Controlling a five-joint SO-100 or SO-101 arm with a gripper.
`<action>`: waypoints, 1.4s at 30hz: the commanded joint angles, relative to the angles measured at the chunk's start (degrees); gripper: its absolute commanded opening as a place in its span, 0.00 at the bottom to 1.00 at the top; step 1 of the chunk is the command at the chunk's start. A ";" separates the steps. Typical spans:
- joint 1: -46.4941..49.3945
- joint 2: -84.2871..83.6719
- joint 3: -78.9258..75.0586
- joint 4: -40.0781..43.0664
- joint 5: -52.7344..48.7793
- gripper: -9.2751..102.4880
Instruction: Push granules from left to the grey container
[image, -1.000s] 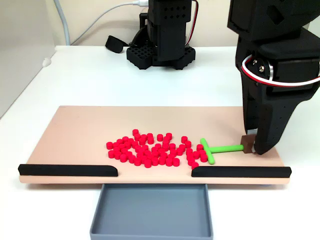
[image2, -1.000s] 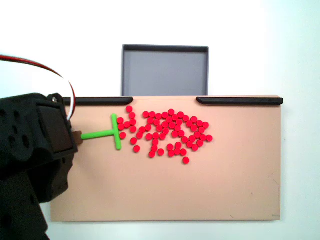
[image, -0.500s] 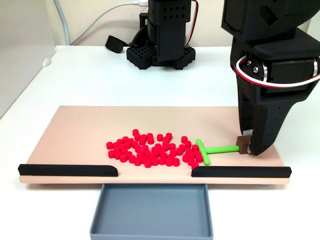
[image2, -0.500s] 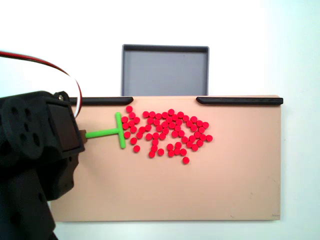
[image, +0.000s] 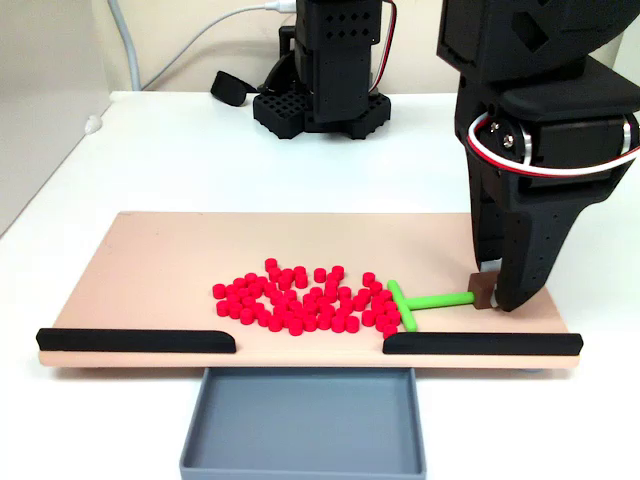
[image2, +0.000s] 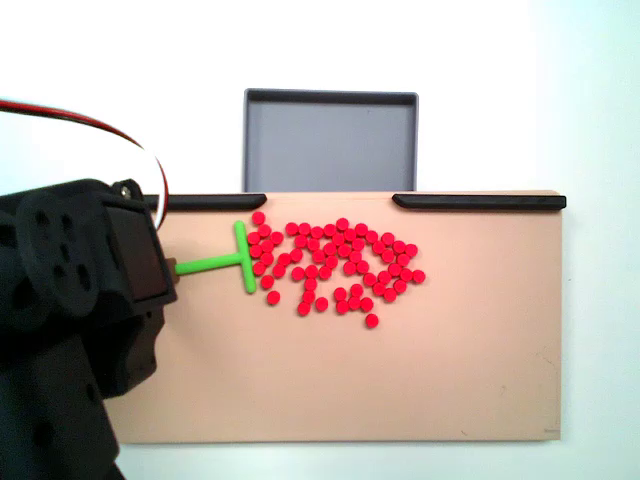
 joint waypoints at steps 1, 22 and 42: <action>0.79 0.88 -1.76 -0.26 -0.26 0.08; 2.02 0.62 -1.85 -0.26 -1.67 0.08; 3.08 0.44 -1.85 -0.26 -4.57 0.08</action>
